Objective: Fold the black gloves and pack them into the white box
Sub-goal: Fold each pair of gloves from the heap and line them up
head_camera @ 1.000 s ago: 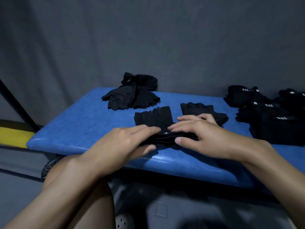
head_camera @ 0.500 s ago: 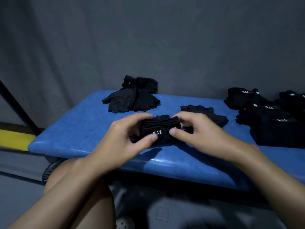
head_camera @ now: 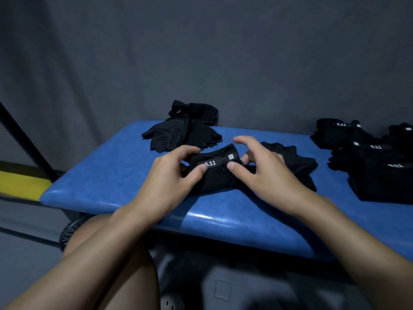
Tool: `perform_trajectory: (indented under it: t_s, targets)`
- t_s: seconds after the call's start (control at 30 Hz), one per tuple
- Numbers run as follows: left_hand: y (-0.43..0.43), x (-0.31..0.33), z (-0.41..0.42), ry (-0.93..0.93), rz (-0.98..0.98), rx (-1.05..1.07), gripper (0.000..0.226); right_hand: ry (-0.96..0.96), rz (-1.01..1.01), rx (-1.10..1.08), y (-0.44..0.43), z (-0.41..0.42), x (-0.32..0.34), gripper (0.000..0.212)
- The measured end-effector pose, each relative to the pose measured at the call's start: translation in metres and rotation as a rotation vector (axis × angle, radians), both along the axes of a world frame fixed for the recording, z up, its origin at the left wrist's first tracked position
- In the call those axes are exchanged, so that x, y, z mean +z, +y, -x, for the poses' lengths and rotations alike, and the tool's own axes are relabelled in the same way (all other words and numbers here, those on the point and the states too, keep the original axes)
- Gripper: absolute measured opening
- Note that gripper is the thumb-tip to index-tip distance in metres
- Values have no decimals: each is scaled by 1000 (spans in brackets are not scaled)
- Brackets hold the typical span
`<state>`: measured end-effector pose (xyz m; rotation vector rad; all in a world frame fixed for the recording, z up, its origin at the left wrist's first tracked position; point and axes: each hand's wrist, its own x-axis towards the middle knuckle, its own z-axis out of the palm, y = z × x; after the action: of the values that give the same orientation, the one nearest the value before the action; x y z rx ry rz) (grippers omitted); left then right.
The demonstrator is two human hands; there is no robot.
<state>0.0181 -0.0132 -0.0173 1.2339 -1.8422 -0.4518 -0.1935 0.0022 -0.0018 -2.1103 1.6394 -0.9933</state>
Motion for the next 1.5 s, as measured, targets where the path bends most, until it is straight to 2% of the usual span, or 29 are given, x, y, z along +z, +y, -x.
perform_trajectory:
  t_s: [0.23,0.4,0.57,0.67,0.77,0.93,1.2,1.37,1.5]
  targets:
    - [-3,-1,3,-55,-16,19,39,41,30,-94,-12,-5,-8,36]
    - [-1,-5,1,-178,85,-70,49,53,21,-117,-16,-7,-9,33]
    - [-3,-5,0,-266,42,-139,28,67,15,-121,-16,-7,-9,42]
    - [-6,-7,-1,-286,16,-139,26,156,141,-81,-11,-8,-9,50]
    - [-8,-8,-2,-301,10,-139,27,279,239,33,-10,-6,-6,36]
    - [-10,-9,-2,-351,2,-101,30,378,133,58,-10,-2,-7,36]
    - [-8,-8,-5,-408,115,-97,37,376,73,60,-12,1,-8,42]
    - [-8,-6,-5,-522,94,-25,45,384,35,56,-11,0,-6,42]
    - [-8,-6,-5,-540,51,-28,47,383,33,49,-10,-2,-6,44]
